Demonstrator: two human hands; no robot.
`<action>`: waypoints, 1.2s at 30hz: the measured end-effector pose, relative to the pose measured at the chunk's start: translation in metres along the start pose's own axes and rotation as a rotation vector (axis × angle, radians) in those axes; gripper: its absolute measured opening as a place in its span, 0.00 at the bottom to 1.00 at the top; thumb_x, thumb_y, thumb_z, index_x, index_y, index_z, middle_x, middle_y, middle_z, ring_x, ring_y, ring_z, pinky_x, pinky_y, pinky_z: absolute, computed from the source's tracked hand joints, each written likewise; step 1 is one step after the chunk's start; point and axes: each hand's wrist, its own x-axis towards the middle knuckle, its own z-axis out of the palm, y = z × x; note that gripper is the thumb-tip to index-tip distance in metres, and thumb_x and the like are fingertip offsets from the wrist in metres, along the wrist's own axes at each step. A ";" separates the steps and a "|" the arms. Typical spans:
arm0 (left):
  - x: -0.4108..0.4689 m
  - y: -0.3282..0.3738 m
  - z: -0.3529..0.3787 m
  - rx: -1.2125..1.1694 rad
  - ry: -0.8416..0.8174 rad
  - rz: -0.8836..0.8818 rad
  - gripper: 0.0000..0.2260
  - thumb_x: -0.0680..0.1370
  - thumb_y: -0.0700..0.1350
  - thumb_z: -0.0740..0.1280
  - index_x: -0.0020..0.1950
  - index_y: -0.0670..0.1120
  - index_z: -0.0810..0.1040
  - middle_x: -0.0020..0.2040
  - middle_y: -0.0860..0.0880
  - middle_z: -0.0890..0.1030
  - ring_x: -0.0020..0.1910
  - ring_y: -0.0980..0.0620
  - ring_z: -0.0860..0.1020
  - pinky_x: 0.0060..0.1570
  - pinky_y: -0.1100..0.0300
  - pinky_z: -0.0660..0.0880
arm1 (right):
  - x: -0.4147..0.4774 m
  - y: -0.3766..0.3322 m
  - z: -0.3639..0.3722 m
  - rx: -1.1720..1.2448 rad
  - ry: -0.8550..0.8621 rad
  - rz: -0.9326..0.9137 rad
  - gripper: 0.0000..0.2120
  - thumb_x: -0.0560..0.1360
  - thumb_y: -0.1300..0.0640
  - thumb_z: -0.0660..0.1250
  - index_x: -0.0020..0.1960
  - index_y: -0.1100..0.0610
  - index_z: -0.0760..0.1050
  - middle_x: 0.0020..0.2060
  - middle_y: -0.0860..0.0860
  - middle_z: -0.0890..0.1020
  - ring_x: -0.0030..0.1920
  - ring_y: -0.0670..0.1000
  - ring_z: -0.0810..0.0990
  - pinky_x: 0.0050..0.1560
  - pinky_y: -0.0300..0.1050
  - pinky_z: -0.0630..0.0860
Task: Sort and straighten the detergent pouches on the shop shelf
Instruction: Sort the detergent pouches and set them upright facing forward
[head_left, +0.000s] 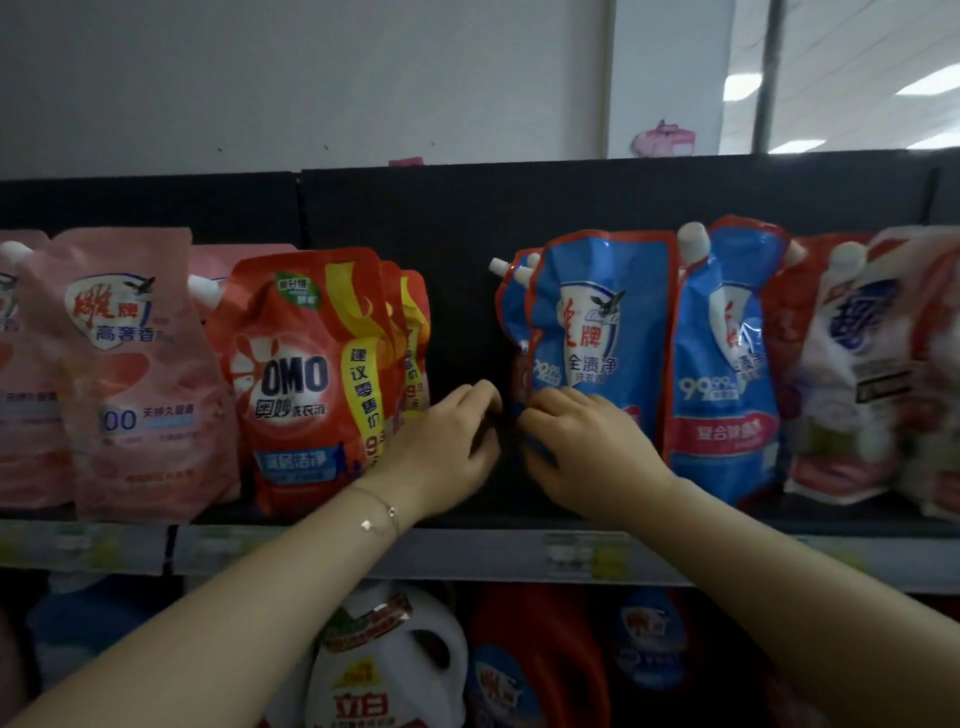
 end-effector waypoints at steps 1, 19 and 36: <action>0.010 0.003 0.007 -0.060 -0.021 -0.094 0.09 0.79 0.46 0.63 0.58 0.49 0.68 0.52 0.51 0.73 0.45 0.53 0.74 0.43 0.55 0.74 | -0.007 0.006 -0.001 -0.036 0.027 0.035 0.07 0.70 0.55 0.69 0.46 0.57 0.77 0.42 0.53 0.78 0.42 0.56 0.78 0.38 0.50 0.75; 0.105 0.001 0.085 -0.941 0.086 -0.818 0.16 0.82 0.50 0.56 0.47 0.43 0.78 0.46 0.43 0.81 0.47 0.44 0.77 0.53 0.52 0.73 | -0.024 0.045 -0.002 -0.348 -0.307 0.264 0.38 0.80 0.46 0.58 0.78 0.49 0.36 0.78 0.50 0.44 0.77 0.59 0.41 0.73 0.56 0.34; 0.127 -0.020 0.094 -0.929 -0.117 -0.727 0.20 0.78 0.46 0.67 0.69 0.43 0.68 0.55 0.43 0.79 0.46 0.48 0.79 0.45 0.57 0.77 | -0.011 0.046 -0.009 -0.325 -0.482 0.413 0.42 0.79 0.53 0.63 0.77 0.62 0.36 0.78 0.57 0.45 0.75 0.67 0.46 0.71 0.67 0.38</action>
